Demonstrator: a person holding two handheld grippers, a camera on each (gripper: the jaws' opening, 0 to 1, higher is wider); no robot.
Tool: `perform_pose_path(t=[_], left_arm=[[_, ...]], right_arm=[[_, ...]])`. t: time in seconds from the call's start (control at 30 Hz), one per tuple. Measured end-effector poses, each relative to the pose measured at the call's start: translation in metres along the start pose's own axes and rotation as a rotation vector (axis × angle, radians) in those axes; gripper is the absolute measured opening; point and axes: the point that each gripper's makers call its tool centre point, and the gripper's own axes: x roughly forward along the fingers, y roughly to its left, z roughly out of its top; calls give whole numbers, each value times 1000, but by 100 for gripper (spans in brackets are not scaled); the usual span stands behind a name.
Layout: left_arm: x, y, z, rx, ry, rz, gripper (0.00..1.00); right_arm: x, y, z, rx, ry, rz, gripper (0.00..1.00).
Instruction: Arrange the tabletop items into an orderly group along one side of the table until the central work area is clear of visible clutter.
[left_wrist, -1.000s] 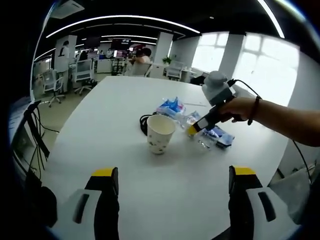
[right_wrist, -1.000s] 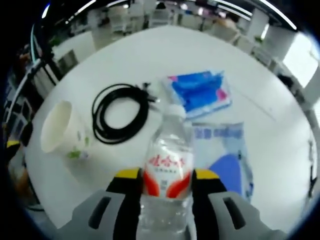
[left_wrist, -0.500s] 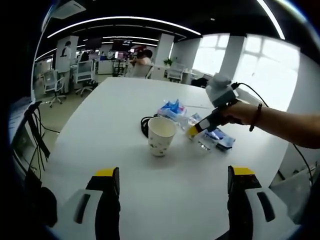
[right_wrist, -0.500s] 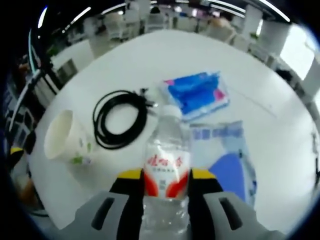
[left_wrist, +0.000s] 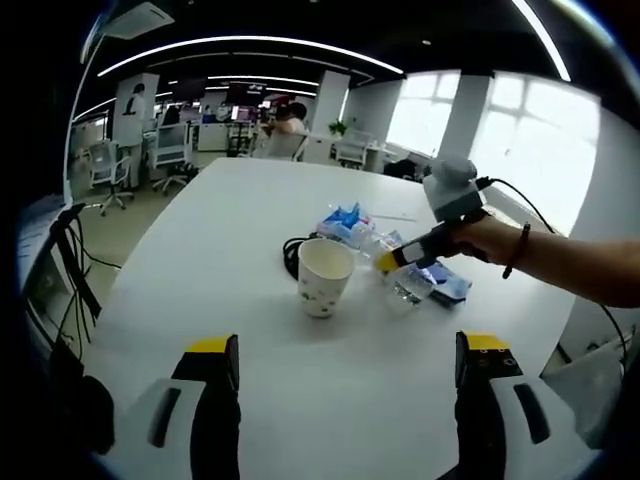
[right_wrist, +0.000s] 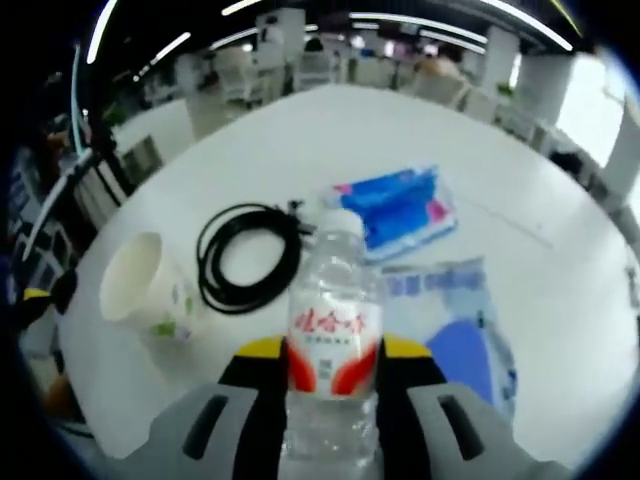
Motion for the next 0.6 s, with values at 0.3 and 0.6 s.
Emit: perform_pose_path(t=[0.3,0.6], left_arm=[[4,-4,-3,9,5,-10,87],[5,-9,1,27,-10,-28,87]], right_arm=[[-8,4,16,-49,-181,6,29],[-16,15,21,-68,-301,35,29]])
